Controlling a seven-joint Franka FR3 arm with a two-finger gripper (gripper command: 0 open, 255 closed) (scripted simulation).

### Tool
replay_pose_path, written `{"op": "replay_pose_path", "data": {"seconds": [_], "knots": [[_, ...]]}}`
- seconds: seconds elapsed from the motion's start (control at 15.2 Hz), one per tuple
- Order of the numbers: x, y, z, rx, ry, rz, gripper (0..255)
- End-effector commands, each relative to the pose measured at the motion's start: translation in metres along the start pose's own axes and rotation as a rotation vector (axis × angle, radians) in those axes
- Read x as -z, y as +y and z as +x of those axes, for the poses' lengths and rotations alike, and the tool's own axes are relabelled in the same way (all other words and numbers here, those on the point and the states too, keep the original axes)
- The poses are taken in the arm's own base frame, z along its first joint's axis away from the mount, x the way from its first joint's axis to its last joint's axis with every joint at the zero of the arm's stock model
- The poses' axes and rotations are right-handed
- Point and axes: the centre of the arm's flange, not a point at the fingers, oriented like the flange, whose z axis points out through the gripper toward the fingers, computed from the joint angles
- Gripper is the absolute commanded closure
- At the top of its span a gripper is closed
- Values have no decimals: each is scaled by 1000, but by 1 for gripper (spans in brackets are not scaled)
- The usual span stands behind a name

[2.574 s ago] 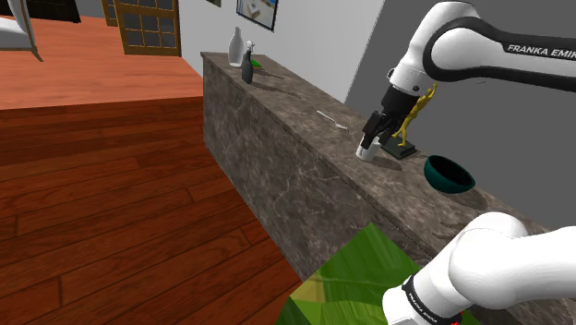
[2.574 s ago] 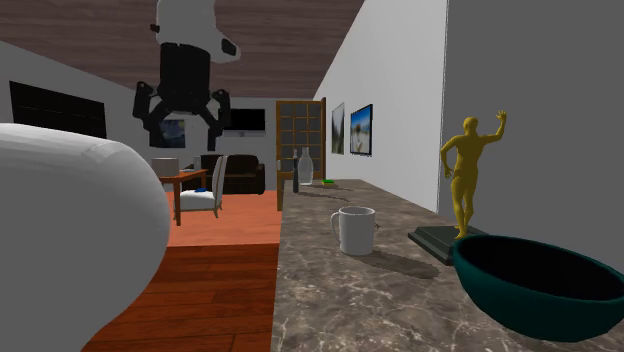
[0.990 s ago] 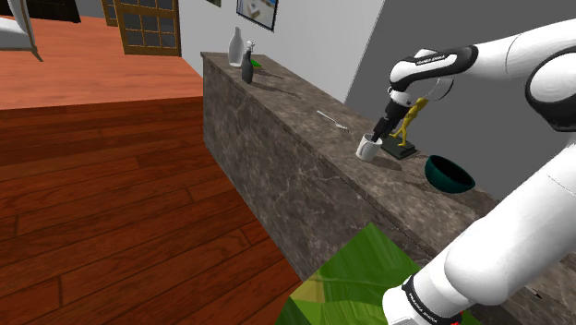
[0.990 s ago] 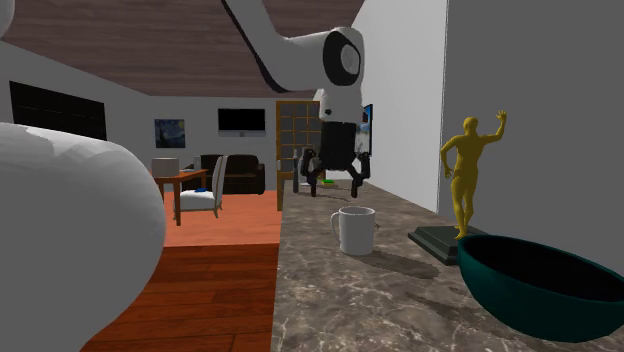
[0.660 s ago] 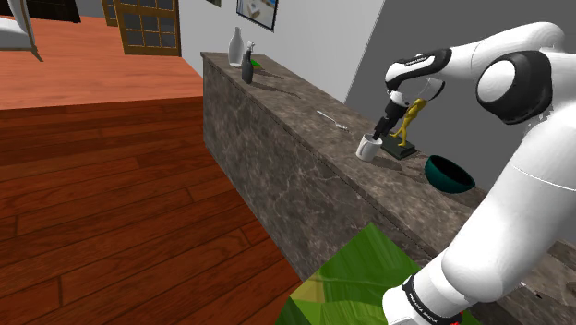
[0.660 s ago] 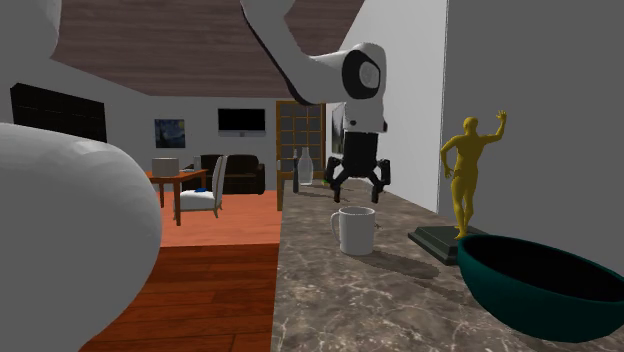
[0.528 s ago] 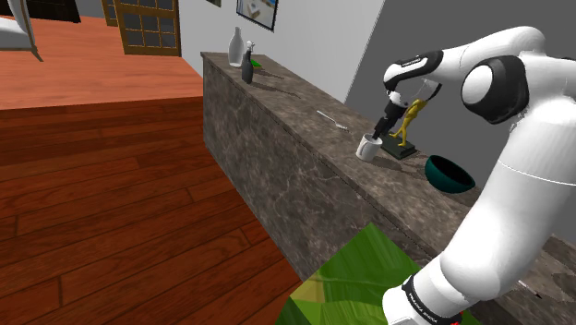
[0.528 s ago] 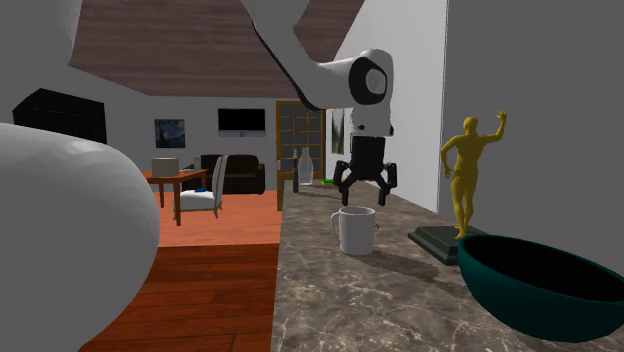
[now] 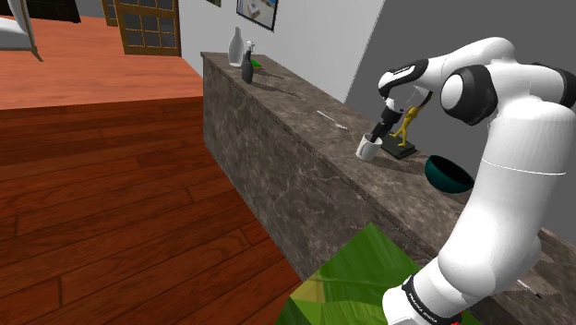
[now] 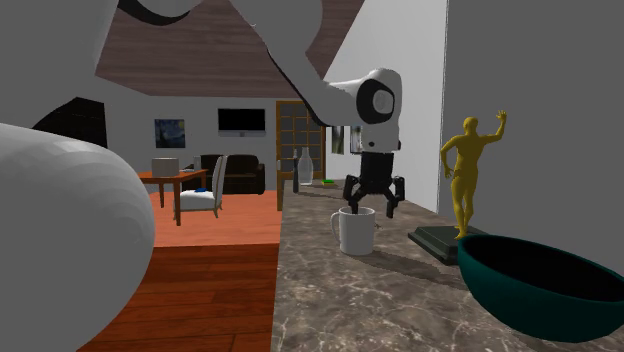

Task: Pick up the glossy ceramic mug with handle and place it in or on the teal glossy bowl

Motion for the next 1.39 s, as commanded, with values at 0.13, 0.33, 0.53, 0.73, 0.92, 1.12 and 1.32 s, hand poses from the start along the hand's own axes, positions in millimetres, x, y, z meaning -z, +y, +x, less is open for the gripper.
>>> {"op": "replay_pose_path", "data": {"seconds": [0.13,0.33,0.53,0.73,0.92,1.12,1.32], "knots": [[-13,0,-1,0,0,0,0],[-13,0,-1,0,0,0,0],[-13,0,-1,0,0,0,0],[-13,0,-1,0,0,0,255],[-13,0,-1,0,0,0,255],[-13,0,-1,0,0,0,255],[-3,0,0,0,0,0,255]]}}
